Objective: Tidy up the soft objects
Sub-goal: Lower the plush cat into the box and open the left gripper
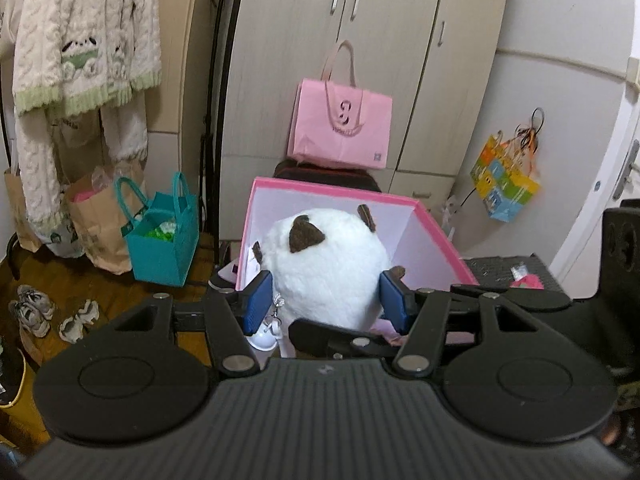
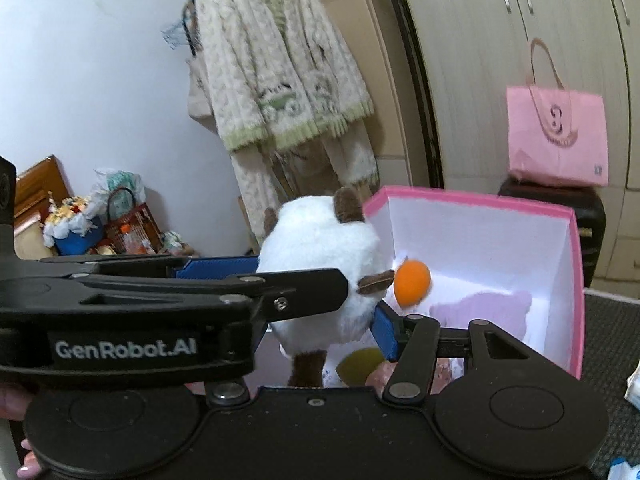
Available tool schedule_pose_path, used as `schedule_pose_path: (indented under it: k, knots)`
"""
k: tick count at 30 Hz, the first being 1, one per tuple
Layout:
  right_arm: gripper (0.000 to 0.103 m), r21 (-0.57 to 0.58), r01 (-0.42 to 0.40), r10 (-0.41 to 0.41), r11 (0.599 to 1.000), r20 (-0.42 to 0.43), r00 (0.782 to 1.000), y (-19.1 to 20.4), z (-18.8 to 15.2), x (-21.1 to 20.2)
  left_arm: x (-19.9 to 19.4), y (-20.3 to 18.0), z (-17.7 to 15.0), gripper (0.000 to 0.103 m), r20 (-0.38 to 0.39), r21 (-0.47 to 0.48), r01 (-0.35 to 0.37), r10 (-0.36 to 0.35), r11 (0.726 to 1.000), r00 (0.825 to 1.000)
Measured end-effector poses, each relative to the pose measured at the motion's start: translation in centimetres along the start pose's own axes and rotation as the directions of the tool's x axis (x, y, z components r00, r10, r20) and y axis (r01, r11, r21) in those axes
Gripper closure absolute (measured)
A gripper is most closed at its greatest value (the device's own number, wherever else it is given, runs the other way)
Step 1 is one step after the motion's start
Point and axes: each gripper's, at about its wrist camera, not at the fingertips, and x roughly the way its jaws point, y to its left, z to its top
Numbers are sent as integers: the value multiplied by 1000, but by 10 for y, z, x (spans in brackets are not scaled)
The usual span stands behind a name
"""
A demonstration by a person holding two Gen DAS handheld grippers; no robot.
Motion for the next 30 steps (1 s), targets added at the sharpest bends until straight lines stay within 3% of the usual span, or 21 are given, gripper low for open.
schedule_pose_path:
  k: [3, 7, 16, 30]
  knots:
    - [39, -7, 8, -9, 1000, -59, 998, 2, -2, 8, 9, 1, -3, 46, -20, 8, -35, 35, 999, 999]
    - [29, -78, 39, -44, 996, -61, 997, 8, -7, 0, 8, -1, -8, 45, -30, 16, -74, 74, 997, 997]
    - [28, -199, 86, -97, 976, -45, 994, 15, -9, -38, -26, -20, -12, 34, 13, 63, -79, 79, 995, 997]
    - [28, -258, 116, -117, 959, 13, 993, 10, -21, -131, -79, -48, -30, 32, 60, 132, -108, 101, 985, 993]
